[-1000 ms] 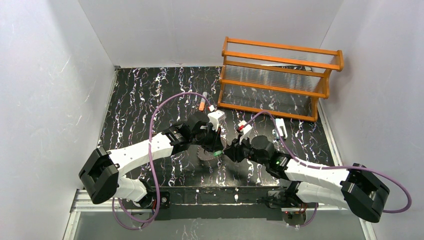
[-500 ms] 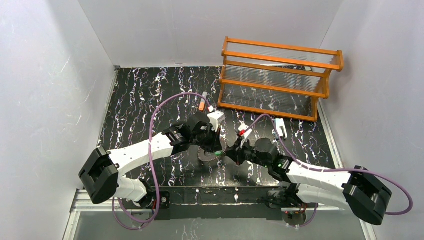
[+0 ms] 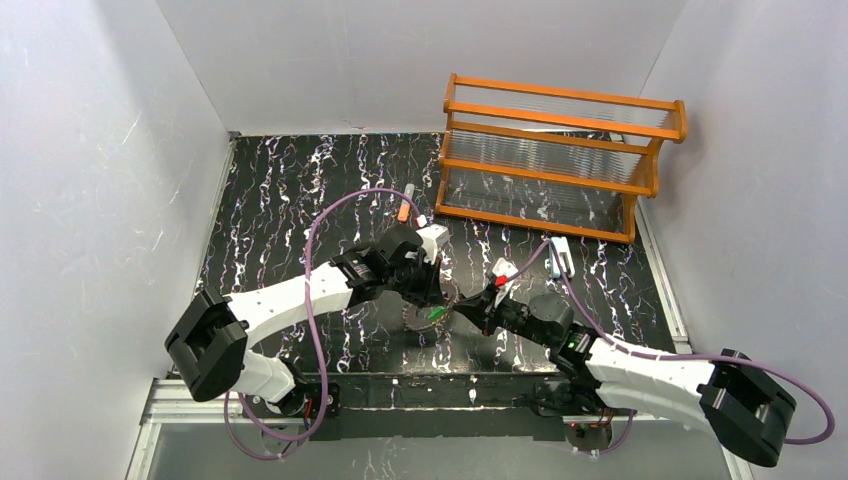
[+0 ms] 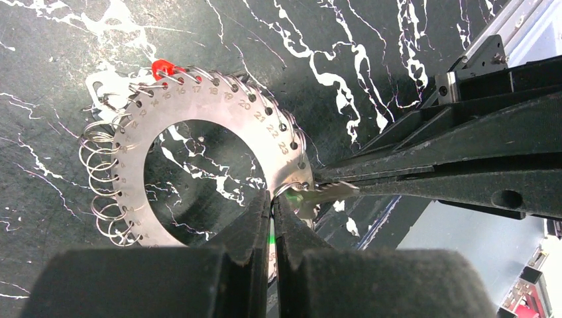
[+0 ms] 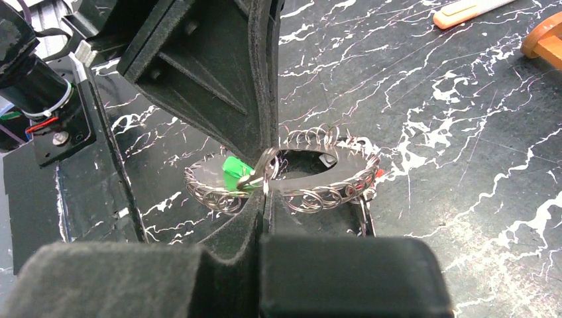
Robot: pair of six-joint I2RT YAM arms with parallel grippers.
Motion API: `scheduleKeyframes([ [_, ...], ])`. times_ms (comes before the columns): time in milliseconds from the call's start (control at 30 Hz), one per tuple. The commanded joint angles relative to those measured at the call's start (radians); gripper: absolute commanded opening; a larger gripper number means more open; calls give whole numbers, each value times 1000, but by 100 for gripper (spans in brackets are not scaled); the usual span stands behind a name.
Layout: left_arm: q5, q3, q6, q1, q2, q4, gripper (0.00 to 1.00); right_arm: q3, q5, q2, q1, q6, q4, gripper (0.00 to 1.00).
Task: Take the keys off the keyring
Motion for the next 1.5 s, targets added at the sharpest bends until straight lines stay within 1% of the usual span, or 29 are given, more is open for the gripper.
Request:
scheduleKeyframes([
  [0, -36, 24, 13, 17, -7, -67, 0, -2, 33, -31, 2, -21, 164, 1],
  [67, -54, 23, 18, 32, -22, -74, 0, -7, 57, -58, 0, -19, 151, 1],
  [300, -143, 17, 68, 135, -118, -99, 0, 3, 196, -168, 0, -25, -6, 1],
  [433, -156, 29, 97, 179, -154, -107, 0, 21, 243, -179, 0, -33, -84, 1],
  [567, -89, 9, 88, 190, -154, -82, 0, -27, 243, -201, 0, 6, 41, 1],
  [733, 0, -32, 89, 190, -168, -10, 0, 5, 157, -133, 1, -24, 80, 1],
  [833, 41, -52, 116, 190, -203, 48, 13, -7, 143, -118, -3, -25, 139, 1],
  [900, 64, -71, 128, 190, -230, 95, 19, -17, 122, -118, -11, -14, 177, 1],
  [1000, 88, -93, 160, 190, -268, 149, 26, -34, 71, -119, -32, 12, 242, 1],
  [1167, 147, -107, 242, 190, -303, 222, 33, -25, -97, -97, -102, 70, 295, 1],
  [1233, 180, -111, 275, 190, -310, 248, 34, -22, -199, -72, -152, 111, 353, 1],
  [1333, 210, -121, 320, 190, -323, 291, 37, -18, -356, -10, -258, 201, 454, 1],
  [1400, 223, -132, 341, 190, -334, 321, 37, -10, -471, 51, -328, 274, 549, 1],
  [1467, 242, -152, 352, 191, -341, 359, 38, 7, -580, 131, -371, 334, 645, 1],
])
